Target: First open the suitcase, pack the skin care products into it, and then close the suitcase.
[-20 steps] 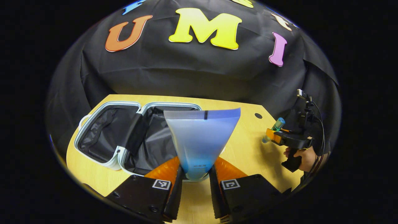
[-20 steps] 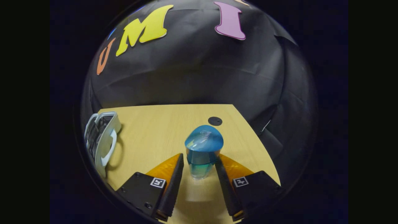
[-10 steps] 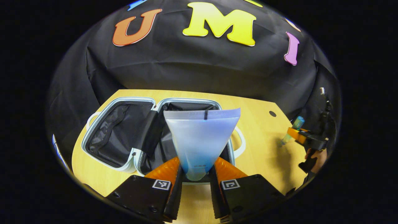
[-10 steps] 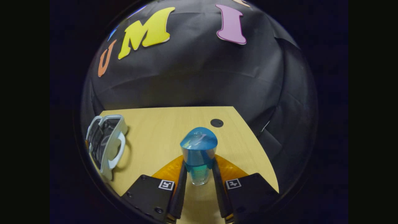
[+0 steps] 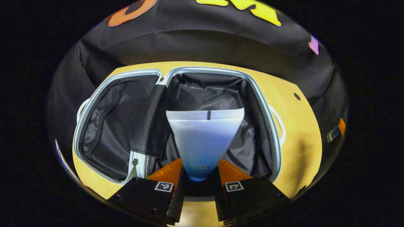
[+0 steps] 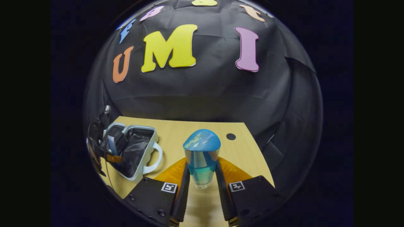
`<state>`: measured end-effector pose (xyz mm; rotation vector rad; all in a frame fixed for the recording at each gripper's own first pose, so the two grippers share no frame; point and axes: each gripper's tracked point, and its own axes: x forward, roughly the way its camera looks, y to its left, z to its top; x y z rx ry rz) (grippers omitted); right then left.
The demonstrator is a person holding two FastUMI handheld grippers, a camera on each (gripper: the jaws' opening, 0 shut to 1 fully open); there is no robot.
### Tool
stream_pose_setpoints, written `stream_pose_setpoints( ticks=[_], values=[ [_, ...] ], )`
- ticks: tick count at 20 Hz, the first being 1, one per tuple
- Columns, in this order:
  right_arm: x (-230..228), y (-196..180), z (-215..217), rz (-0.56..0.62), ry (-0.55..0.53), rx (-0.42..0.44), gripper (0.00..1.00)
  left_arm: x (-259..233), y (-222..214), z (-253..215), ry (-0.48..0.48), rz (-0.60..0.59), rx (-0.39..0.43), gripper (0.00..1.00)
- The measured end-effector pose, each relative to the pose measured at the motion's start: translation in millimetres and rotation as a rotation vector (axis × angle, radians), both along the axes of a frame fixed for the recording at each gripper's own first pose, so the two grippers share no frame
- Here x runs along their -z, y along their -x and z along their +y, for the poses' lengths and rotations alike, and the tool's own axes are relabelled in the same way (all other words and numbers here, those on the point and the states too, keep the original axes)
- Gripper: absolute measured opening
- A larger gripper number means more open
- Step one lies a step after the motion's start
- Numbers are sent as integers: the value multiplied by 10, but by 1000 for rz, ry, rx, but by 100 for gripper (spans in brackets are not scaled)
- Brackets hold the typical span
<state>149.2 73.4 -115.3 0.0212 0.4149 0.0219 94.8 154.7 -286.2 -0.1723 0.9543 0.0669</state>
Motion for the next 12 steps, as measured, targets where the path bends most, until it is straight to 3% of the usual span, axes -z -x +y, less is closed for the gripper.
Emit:
stream_pose_setpoints(
  ticks=[6,7,8,9,11,12],
  values=[
    [40,271,400,18,24,9,43,244,-57,100,-8,71,22,45],
    [41,294,471,17,26,2,43,263,-68,125,-21,78,26,52],
    [51,319,521,20,25,-1,43,291,-70,124,-26,89,28,45],
    [47,314,579,23,23,-2,42,289,-89,128,-34,87,32,46],
    [14,353,716,20,19,-5,43,301,-109,110,-45,88,44,48],
    [-8,368,775,18,22,-11,43,289,-111,79,-35,85,48,59]
  ],
)
